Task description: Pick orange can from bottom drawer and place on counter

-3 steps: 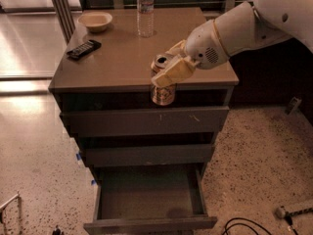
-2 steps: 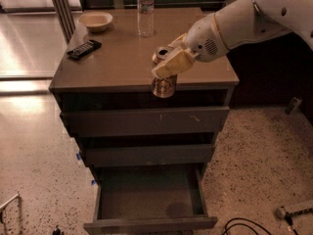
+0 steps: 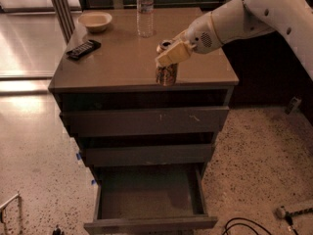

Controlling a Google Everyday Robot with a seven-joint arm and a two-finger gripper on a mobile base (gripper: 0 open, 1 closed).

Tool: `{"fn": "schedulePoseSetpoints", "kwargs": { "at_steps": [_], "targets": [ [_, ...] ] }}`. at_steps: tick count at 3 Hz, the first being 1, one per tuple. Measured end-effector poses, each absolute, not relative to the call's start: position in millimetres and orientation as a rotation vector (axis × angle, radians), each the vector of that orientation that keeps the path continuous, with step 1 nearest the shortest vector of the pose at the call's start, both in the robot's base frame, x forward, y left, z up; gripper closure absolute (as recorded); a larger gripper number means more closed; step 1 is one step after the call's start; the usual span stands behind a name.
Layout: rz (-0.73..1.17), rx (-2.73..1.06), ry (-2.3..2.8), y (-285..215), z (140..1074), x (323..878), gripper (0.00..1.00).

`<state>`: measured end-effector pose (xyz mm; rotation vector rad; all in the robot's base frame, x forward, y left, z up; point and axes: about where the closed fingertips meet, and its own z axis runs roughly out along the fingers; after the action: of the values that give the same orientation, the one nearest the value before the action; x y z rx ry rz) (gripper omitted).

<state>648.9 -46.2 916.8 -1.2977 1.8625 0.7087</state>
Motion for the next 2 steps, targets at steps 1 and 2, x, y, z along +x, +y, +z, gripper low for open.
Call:
{"fn": "schedulePoseSetpoints", "kwargs": {
  "at_steps": [1, 2],
  "targets": [
    [0.69, -1.26, 1.88, -53.0, 902.2, 687.1, 1.0],
    [0.665, -1.247, 1.884, -56.7, 897.3, 713.9, 1.0]
  ]
}}
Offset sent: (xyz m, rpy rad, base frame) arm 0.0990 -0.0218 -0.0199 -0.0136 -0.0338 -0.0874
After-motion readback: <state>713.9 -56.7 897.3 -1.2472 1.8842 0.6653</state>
